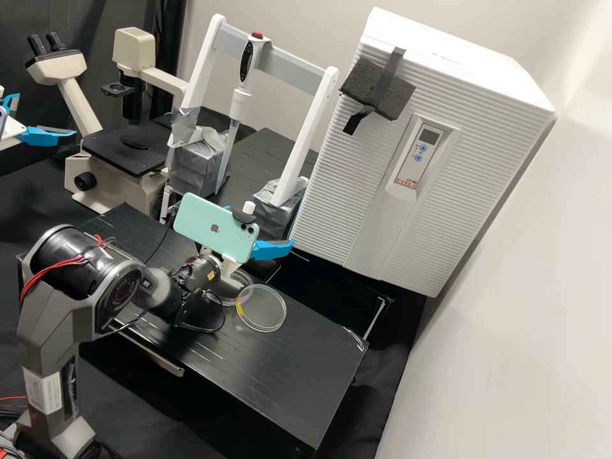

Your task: Use the pipette

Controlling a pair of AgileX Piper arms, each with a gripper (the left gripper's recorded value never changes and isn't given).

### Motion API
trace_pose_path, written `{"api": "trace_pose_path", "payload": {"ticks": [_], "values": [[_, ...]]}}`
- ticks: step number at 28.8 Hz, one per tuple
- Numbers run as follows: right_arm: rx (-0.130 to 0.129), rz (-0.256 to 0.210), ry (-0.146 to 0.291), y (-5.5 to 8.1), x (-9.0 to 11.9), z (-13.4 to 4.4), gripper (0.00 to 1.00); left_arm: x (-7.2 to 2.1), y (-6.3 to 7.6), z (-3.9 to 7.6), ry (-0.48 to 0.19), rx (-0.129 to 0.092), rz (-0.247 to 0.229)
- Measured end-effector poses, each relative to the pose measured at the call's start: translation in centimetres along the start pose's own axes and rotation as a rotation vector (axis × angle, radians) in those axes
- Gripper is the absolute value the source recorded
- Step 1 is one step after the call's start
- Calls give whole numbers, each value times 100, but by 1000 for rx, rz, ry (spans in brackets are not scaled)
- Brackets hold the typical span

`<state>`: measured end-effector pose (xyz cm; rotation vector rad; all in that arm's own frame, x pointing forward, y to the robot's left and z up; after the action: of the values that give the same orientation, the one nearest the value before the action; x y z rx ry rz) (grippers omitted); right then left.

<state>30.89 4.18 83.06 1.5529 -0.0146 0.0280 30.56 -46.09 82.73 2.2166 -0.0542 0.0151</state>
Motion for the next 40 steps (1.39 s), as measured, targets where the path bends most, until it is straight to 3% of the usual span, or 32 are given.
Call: {"api": "trace_pose_path", "payload": {"ticks": [11, 13, 14, 19, 21, 28, 33, 40], "values": [[0, 0, 0, 0, 0, 0, 100, -8, 3, 28, -9, 0, 0], [0, 0, 0, 0, 0, 0, 100, -35, 40, 88, -34, -5, 11], [0, 0, 0, 0, 0, 0, 100, -58, 65, 126, -47, -19, 19], [0, 0, 0, 0, 0, 0, 100, -195, 204, 389, -175, -33, 56], [0, 0, 0, 0, 0, 0, 100, -287, 325, 548, -253, -53, 95], [0, 0, 0, 0, 0, 0, 100, -503, 547, 892, -419, -70, 177], [0, 0, 0, 0, 0, 0, 100, -623, 646, 1030, -495, -68, 212], [0, 0, 0, 0, 0, 0, 100, -691, 627, 1035, -507, -72, 211]]}}
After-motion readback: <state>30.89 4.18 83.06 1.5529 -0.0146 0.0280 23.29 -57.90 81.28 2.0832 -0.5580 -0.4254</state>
